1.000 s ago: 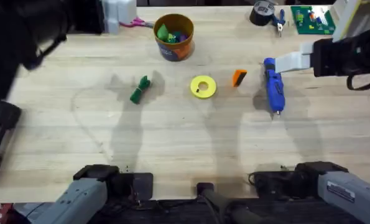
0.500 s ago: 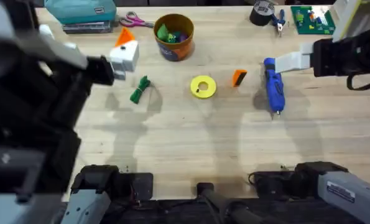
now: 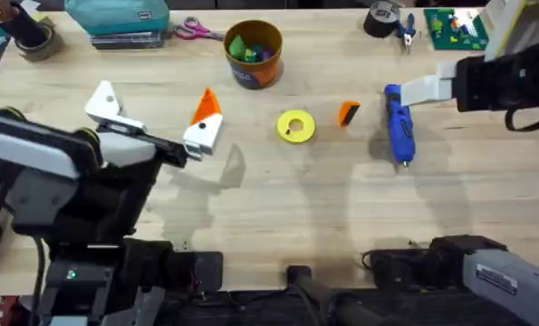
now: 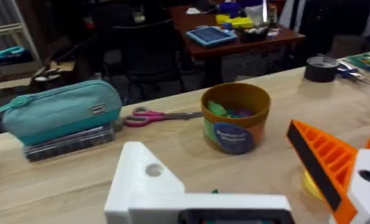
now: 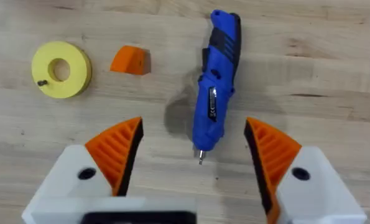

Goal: Pick up the gripper from the table and insert it into the empty holder that is missing its gripper. Then pick up a screw, insert it into the mounting hole, and use the screwdriver to tighten it. Finally, clean up the table by picking up the vegetable and placing it into the bucket.

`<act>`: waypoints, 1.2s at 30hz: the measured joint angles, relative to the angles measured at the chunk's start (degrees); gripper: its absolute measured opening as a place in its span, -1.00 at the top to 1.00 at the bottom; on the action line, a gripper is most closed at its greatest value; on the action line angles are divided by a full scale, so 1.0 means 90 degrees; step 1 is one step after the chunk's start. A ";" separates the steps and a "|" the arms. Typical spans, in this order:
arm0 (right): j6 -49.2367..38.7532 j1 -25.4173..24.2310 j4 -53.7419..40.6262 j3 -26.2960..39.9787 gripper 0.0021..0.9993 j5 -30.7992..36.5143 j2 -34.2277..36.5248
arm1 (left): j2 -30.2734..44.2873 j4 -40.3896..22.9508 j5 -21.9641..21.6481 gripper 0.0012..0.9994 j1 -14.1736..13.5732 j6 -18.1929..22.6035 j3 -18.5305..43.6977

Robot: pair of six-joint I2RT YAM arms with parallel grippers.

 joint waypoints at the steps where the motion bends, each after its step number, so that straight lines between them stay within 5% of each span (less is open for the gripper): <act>1: 0.0000 0.0001 0.0000 -0.0001 -0.99 -0.0001 -0.0002 | -0.0082 0.0000 0.0106 -0.97 0.0000 0.0000 -0.0070; 16: 0.0000 -0.0001 0.0000 -0.0001 -0.99 -0.0001 -0.0002 | -0.1330 -0.0170 0.1925 -0.97 0.0000 0.0000 -0.1001; 28: 0.0000 -0.0001 0.0000 -0.0001 -1.00 -0.0001 -0.0002 | -0.1363 -0.0770 0.4159 -0.97 0.0000 -0.0002 -0.0999; 36: 0.0000 -0.0001 0.0000 -0.0001 -1.00 0.0000 -0.0001 | -0.1363 -0.0894 0.4887 -0.97 0.0000 -0.0001 -0.0980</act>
